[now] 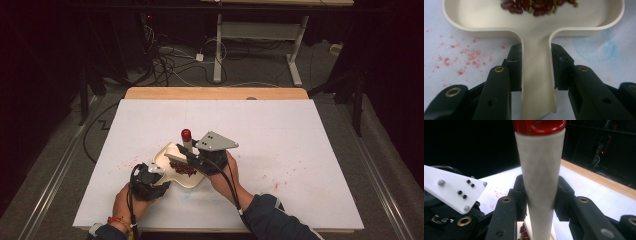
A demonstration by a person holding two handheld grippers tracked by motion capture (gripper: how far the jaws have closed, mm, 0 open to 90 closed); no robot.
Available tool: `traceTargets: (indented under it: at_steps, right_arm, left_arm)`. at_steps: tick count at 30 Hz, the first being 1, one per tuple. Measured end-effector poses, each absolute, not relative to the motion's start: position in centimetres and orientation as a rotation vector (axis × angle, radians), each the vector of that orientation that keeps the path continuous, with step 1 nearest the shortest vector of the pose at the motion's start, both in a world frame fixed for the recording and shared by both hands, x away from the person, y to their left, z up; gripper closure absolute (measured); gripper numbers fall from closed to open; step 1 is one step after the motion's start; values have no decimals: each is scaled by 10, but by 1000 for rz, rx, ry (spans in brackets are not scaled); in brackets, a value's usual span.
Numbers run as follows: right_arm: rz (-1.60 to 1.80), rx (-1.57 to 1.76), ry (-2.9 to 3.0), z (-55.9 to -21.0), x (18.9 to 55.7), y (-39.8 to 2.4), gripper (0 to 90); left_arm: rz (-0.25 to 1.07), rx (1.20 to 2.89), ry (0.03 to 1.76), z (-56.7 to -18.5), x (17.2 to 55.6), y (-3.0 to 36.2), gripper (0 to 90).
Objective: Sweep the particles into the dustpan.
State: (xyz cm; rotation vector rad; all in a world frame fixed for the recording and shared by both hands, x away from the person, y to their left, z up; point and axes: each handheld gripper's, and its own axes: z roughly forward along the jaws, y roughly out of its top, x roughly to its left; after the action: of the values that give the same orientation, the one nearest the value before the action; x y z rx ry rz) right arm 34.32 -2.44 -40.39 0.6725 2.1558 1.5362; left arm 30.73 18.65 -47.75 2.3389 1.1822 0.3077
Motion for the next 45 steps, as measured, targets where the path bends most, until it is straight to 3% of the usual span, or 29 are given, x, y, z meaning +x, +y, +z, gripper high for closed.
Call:
traceTargets:
  at_steps: [15, 25, 36, 45]
  right_arm:
    - [1595, 666, 2101, -392, 364, -37, 697]
    - [1579, 727, 2012, -368, 366, -81, 697]
    - [1405, 795, 2020, -387, 351, -141, 697]
    - [1383, 755, 2022, -396, 331, -138, 697]
  left_arm:
    - [302, 2377, 1122, -478, 297, 199, 639]
    - [261, 2425, 1070, -474, 278, 211, 638]
    - [268, 2463, 1034, -473, 262, 197, 638]
    - [265, 2475, 1004, -473, 263, 175, 638]
